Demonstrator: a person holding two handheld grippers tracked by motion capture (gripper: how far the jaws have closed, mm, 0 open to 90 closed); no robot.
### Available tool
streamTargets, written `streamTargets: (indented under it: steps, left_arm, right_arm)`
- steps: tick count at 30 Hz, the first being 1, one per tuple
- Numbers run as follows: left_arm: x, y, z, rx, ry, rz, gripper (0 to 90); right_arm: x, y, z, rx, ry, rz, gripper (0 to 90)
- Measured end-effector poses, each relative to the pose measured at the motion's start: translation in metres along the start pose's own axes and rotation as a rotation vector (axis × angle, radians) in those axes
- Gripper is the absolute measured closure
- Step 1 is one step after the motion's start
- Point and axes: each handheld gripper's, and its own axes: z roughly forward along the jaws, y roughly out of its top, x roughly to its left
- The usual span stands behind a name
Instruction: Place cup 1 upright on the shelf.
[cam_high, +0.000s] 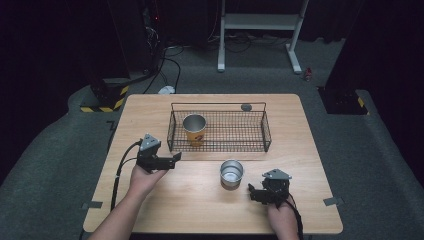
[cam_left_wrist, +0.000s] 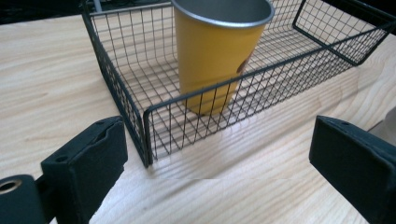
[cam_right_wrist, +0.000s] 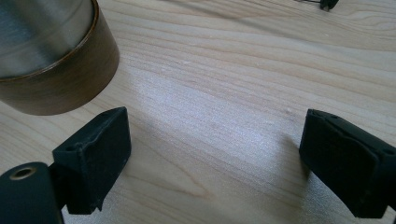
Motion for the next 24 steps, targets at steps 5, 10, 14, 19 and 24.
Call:
streamTargets:
  steps: [5, 10, 14, 19, 24]
  left_arm:
    - [0.002, -0.011, -0.007, 0.006, 0.002, 0.004, 4.8]
    - [0.004, -0.024, -0.014, 0.028, 0.004, 0.016, 4.7]
    - [0.006, -0.036, -0.018, 0.044, 0.005, 0.01, 4.2]
    - [0.008, -0.056, -0.024, 0.092, 0.006, 0.02, 3.6]
    - [0.012, -0.079, -0.031, 0.157, 0.013, 0.029, 2.9]
  right_arm:
    - [0.0, 0.0, 0.0, 0.0, 0.0, 0.0, 8.9]
    - [0.0, 0.0, 0.0, 0.0, 0.0, 0.0, 8.9]
    - [0.0, 0.0, 0.0, -0.001, 0.0, 0.0, 8.9]
    - [0.0, 0.0, 0.0, 0.0, 0.0, 0.0, 8.9]
    - [0.0, 0.0, 0.0, 0.0, 0.0, 0.0, 8.9]
